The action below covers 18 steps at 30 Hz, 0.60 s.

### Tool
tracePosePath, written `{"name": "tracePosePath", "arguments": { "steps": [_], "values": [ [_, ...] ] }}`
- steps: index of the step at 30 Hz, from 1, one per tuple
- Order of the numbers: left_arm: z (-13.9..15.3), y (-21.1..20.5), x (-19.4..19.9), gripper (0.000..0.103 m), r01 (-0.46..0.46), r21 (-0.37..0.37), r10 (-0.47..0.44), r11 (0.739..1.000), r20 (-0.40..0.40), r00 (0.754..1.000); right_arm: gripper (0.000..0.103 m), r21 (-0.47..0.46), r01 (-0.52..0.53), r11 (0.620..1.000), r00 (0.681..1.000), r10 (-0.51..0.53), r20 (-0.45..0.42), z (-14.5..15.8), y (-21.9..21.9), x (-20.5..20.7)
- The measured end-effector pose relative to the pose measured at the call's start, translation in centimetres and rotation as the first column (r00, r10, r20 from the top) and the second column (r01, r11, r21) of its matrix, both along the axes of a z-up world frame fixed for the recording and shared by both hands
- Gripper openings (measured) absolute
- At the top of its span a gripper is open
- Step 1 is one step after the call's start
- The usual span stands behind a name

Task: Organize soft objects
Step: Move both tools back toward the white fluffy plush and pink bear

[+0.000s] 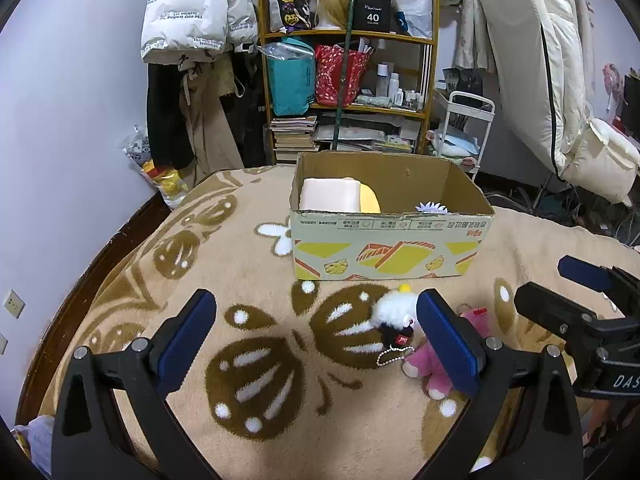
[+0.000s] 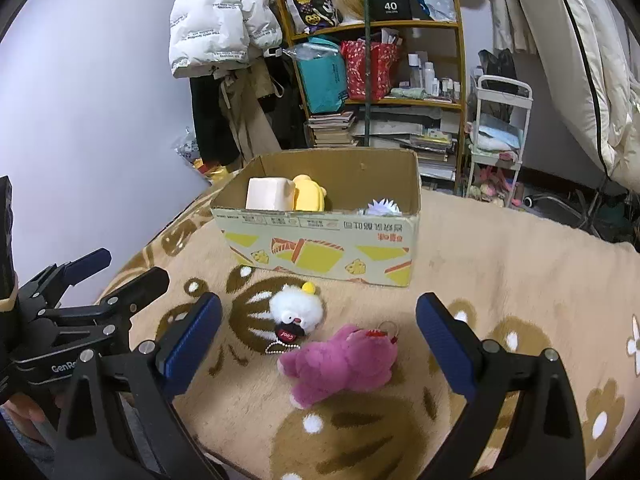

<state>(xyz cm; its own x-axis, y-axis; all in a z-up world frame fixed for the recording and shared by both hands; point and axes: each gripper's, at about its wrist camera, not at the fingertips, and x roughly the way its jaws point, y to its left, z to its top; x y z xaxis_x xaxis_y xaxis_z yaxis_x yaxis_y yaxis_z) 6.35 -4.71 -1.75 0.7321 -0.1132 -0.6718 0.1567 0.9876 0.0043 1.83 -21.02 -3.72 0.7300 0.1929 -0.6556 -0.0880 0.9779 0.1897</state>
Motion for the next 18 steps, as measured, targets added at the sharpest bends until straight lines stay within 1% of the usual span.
{"name": "tracePosePath", "arguments": {
  "steps": [11,18],
  "values": [
    [-1.8,-0.1,1.5,0.099,0.001,-0.005,-0.001,1.0,-0.064,0.998,0.102,0.03,0.075,0.997,0.996,-0.073,-0.06,-1.4,-1.4,1.1],
    [-2.9,-1.1,2.7,0.099,0.039,0.0,-0.039,0.999,-0.094,0.995,0.102,0.048,0.121,0.991,0.986,-0.114,-0.119,-2.5,-2.4,2.3]
  ]
}}
